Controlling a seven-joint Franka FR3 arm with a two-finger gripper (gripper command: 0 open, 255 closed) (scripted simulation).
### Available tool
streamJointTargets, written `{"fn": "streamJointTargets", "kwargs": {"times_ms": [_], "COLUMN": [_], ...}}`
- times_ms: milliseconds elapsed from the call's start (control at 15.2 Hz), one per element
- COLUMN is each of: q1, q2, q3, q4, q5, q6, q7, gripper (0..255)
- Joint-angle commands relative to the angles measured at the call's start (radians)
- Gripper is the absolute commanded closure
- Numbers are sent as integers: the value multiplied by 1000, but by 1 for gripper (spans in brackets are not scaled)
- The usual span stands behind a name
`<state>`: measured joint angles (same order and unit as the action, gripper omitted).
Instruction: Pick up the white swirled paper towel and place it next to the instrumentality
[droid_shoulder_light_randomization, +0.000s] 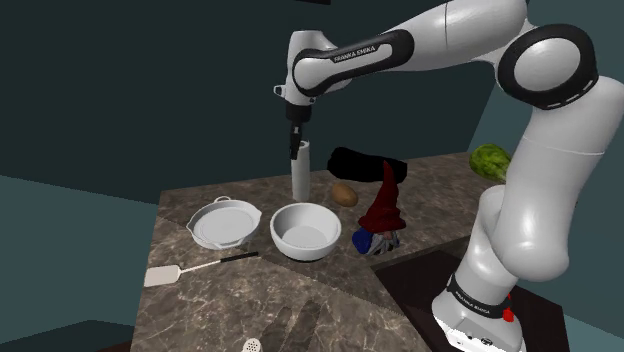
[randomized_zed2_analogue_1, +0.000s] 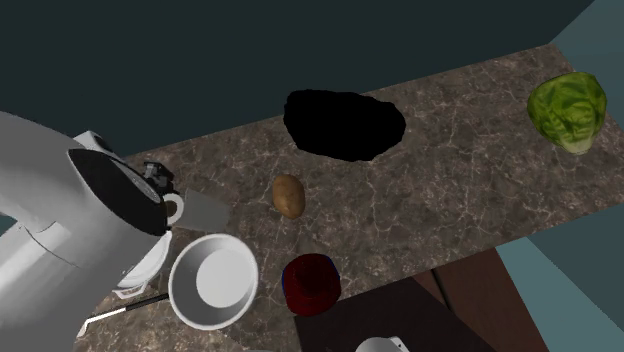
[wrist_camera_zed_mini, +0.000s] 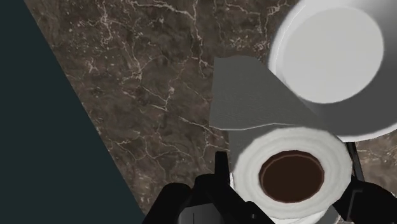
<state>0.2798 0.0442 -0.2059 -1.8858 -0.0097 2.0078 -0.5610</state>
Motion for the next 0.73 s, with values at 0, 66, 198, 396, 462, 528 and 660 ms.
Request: {"fn": "streamJointTargets", "kwargs": {"times_ms": [0, 66, 198, 396, 462, 528, 660], "q1": [27, 39, 63, 99, 111, 123, 147], "q2": [-4, -3, 1, 14, 21, 28, 45], "q3": [24, 35, 56, 89, 99, 110, 130], "q4": [-2, -1, 5, 22, 30, 40, 62], "q5": [-5, -8, -12, -17, -19, -20, -24], "q6": [-4, -5, -7, -13, -16, -19, -25], "q7": [54, 78, 125, 195, 218, 241, 286], "gripper": [255, 255, 255, 255, 255, 255, 255]}}
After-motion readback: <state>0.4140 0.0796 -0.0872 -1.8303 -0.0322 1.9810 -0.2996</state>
